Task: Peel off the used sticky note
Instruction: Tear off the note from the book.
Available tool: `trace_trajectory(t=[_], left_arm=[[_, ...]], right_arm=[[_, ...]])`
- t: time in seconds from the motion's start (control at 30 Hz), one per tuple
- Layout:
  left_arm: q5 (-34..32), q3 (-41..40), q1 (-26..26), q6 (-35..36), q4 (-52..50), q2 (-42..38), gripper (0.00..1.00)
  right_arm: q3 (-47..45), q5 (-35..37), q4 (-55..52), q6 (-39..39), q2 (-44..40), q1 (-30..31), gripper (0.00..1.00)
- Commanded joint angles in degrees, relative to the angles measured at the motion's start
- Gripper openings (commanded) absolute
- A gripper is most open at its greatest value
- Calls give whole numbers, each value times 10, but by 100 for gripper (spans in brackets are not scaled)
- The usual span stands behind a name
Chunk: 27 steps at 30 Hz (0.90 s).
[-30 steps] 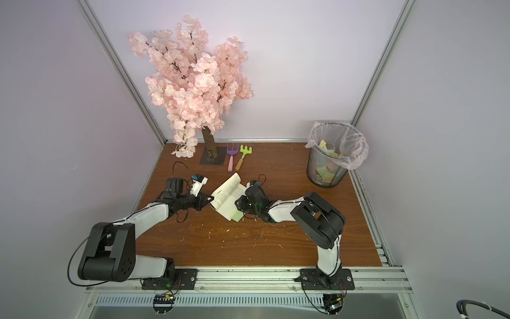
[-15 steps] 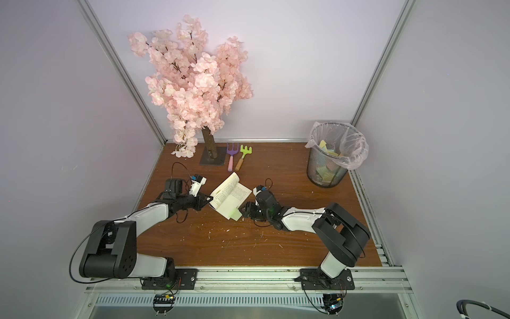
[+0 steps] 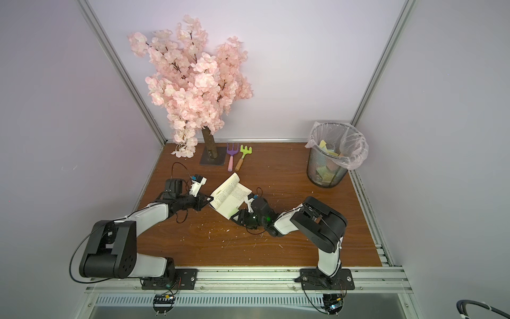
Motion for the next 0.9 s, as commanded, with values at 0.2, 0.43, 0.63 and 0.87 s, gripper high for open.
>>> trace_trajectory(t=[0.2,0.43,0.63,0.87], left_arm=[[-6,2,10,8,-30,0,2],[-10,-1,10,11,-33,-9,2],[-4,2,10,13,-38,-12,2],[27,0,10,35,-54,-26,10]], right_arm=[[-108,1,154,104,1,-49,0],[-142,-12,151,82,-25,-67,0],[-135,-29,130,59,-54,-74,0],[-100,1,-42,-48,-190,-94,0]])
